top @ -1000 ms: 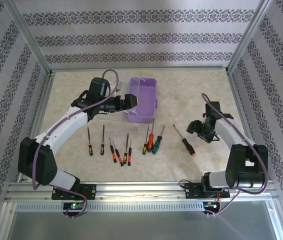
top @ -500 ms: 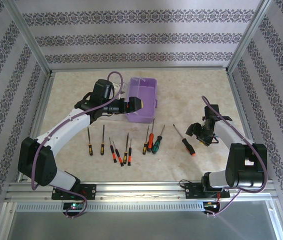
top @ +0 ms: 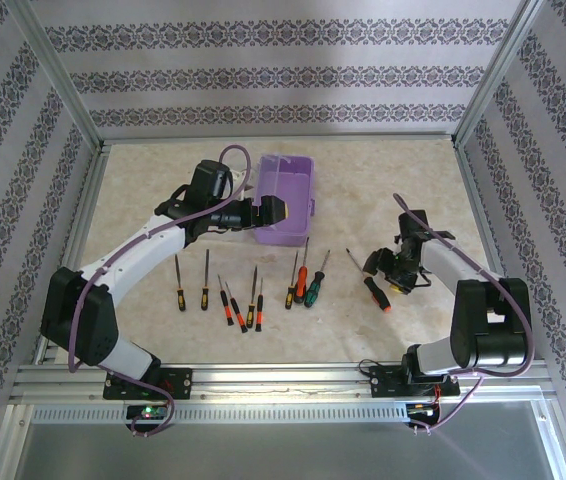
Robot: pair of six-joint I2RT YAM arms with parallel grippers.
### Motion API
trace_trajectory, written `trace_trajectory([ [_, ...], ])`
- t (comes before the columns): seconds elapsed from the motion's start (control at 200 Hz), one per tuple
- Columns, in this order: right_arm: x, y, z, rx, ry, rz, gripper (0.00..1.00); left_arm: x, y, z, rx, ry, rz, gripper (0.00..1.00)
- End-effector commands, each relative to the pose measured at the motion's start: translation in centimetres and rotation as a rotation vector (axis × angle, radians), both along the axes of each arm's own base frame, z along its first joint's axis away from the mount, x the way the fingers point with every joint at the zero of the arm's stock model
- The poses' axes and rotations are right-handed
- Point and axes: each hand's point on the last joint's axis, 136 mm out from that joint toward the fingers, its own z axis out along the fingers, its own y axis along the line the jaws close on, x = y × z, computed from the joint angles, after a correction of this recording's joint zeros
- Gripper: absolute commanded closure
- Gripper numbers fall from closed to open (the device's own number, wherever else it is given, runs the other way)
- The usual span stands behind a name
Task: Pack the tool kit
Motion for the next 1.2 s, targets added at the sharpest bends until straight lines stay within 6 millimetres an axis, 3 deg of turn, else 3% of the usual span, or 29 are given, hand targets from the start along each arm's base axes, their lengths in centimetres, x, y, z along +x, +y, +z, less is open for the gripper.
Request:
trace_trajectory([
  [0.0, -1.1, 1.4, 0.2, 0.019, 0.025, 0.010, 0.28, -0.3, -1.0, 0.4, -0.023, -0.017, -0.035, 0.00],
  [0.245, -2.6, 4.1, -0.5, -0.128, 0.084, 0.122, 0.32, -0.5, -1.4, 0.6, -0.047, -0.017, -0.046, 0.00],
  [0.315, -2.5, 4.2, -0.7, -0.150, 0.100, 0.144, 0.37, -0.5, -1.4, 0.6, -0.043, -0.015, -0.043, 0.00],
  [0.47, -1.9, 4.5, -1.2, -0.202, 0.115, 0.188, 0.60, -0.5, -1.3, 0.8, -0.043, -0.022, -0.041, 0.00],
  [0.675, -1.7, 5.2, -1.8, -0.204, 0.118, 0.211, 0.75, -0.5, -1.1, 0.6, -0.029, -0.026, -0.038, 0.00],
  [0.879, -1.0, 6.1, -0.9, -0.173, 0.060, 0.236, 0.77, -0.2, -0.7, 0.2, 0.005, -0.033, -0.024, 0.00],
  [1.064, 0.2, 6.3, 1.2, -0.177, 0.000, 0.249, 0.76, 0.0, -0.3, 0.0, 0.037, -0.042, -0.006, 0.00],
  [1.194, 2.1, 7.6, 3.4, -0.123, -0.057, 0.250, 0.76, 0.2, 0.3, 0.1, 0.058, -0.057, 0.003, 0.00],
])
